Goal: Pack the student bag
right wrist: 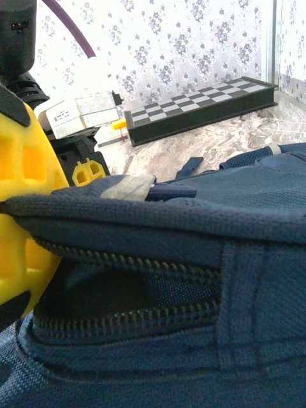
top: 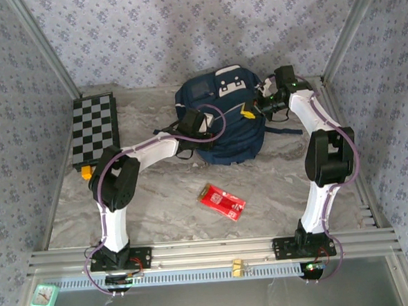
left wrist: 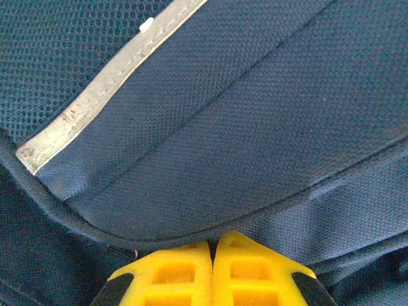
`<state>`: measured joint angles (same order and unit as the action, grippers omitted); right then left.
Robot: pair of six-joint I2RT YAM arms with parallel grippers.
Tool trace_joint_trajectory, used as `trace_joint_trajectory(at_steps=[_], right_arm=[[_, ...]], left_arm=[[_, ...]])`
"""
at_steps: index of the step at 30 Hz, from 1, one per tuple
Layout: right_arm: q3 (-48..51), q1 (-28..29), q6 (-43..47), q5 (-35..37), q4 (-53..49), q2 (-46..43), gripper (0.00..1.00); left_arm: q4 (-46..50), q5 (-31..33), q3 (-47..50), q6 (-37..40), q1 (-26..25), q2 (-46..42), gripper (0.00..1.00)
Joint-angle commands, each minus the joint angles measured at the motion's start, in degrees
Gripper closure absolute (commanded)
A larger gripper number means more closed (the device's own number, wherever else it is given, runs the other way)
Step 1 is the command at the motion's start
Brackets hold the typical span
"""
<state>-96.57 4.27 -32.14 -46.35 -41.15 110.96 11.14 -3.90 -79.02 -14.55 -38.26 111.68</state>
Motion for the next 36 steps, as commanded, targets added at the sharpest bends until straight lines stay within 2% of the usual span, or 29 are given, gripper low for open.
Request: trace_joint_trajectory(at_steps=[1,3,7,13,15,19,21,24,28,32,36], right_arm=[[-2.6,0.21,0.92,-2.69,0.19,-2.94,1.0],[-3.32,0.89,1.16,-3.39,0.05,-2.7,1.0],[-7.28,4.49,2.87,-4.09,-1.78,-0.26,1.0],[-13.77,9.99,3.83,-4.78,-3.83,4.42,1.0],[-14.39,9.93,3.89,-5.55,-4.61,5.44,1.0],[-13.89,6.79,3.37,-5.46,-3.89,6.01,1.0],[-14.7,5.37,4.13,-6.02,-4.76,6.6,1.0],[-15.27,3.26,4.04,-8.42,-4.93,8.05,1.0],[-16.03,3.34,6.53,-7.73,-7.19,8.99,1.0],[-15.49,4.76,6.65,-7.97,-6.81,9.92,1.0],[-14.8,6.2,7.17,-6.39,-6.43,9.15,1.0]], left_arm=[[-1.71,6.75,3.67,0.77,1.0,-5.04,1.0],[-2.39,9.91,7.74,0.45,1.24,-8.73,1.0],[-3.24,9.18,14.8,0.39,1.26,-15.59,1.0],[-0.63,9.33,20.02,0.65,-3.72,-22.22,1.0],[0.64,11.02,19.71,0.54,-5.33,-22.37,1.0],[0.61,11.83,20.25,0.25,-5.07,-22.86,1.0],[-0.93,13.1,22.01,0.35,-3.82,-23.58,1.0],[-3.26,10.99,24.82,-0.21,0.59,-24.24,1.0],[-4.1,11.33,25.86,0.04,5.37,-23.35,1.0],[-4.84,11.21,24.4,-0.49,7.7,-21.01,1.0],[-3.45,8.7,22.27,-0.84,7.62,-20.56,1.0]])
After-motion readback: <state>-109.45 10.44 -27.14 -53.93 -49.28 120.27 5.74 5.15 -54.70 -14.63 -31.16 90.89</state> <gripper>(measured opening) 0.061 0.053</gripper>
